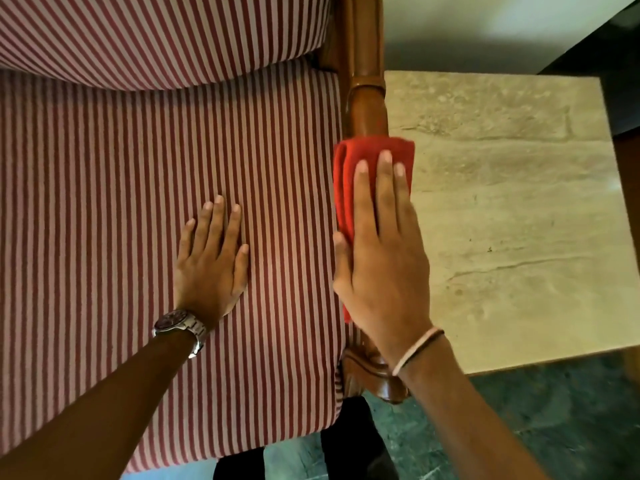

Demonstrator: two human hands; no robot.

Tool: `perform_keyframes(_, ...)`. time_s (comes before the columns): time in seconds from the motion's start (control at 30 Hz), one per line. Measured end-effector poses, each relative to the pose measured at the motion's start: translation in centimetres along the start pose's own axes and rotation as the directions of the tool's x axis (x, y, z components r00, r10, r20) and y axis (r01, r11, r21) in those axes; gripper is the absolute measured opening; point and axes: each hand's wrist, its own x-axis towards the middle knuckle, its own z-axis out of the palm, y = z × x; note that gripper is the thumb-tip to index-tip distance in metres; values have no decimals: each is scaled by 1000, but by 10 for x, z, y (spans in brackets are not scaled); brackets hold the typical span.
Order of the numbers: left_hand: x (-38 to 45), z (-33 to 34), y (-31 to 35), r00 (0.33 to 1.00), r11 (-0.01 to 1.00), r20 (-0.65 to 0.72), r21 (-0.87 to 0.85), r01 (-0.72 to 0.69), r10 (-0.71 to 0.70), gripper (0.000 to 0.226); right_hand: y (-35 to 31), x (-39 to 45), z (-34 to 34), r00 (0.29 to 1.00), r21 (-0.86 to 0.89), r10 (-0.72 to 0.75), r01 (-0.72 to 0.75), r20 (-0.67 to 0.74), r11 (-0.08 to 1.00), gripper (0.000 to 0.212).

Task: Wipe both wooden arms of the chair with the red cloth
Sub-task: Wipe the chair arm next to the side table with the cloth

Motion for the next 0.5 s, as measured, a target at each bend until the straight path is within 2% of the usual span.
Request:
perform_keyframes(0.1,1,-11,6,998,998,51,-54,30,-27,63,2,-7,-1,1000,34,-11,11,2,999,72)
perform_keyframes(0.17,6,-24,18,991,980,82,-161,119,-107,62,4,-4,-5,1000,250,-4,9,-21,968,67)
perform_keyframes(0.2,9,-33,26,984,954,83,-245,172,-156,60,8,-3,-7,998,405,32,-5,-58,914,61)
perform_keyframes(0.27,12,-54,52,967,843,43,-482,239,-250,53,22,-1,-11,972,612,167,-31,-167,790,48)
perform_keyframes(0.33,7,-82,86,946,638,88,-719,277,-312,53,37,8,-15,930,704,316,-97,-187,704,40)
perform_keyframes(0.4,3,-108,123,927,442,240,-826,351,-288,55,47,21,-13,915,758,399,-220,-58,614,39)
perform_keyframes(0.43,0,-114,139,920,421,295,-822,382,-259,56,50,26,-10,914,773,404,-279,32,570,40)
perform_keyframes(0.5,2,-120,166,908,468,349,-778,419,-233,61,52,33,-3,914,777,378,-344,148,527,36)
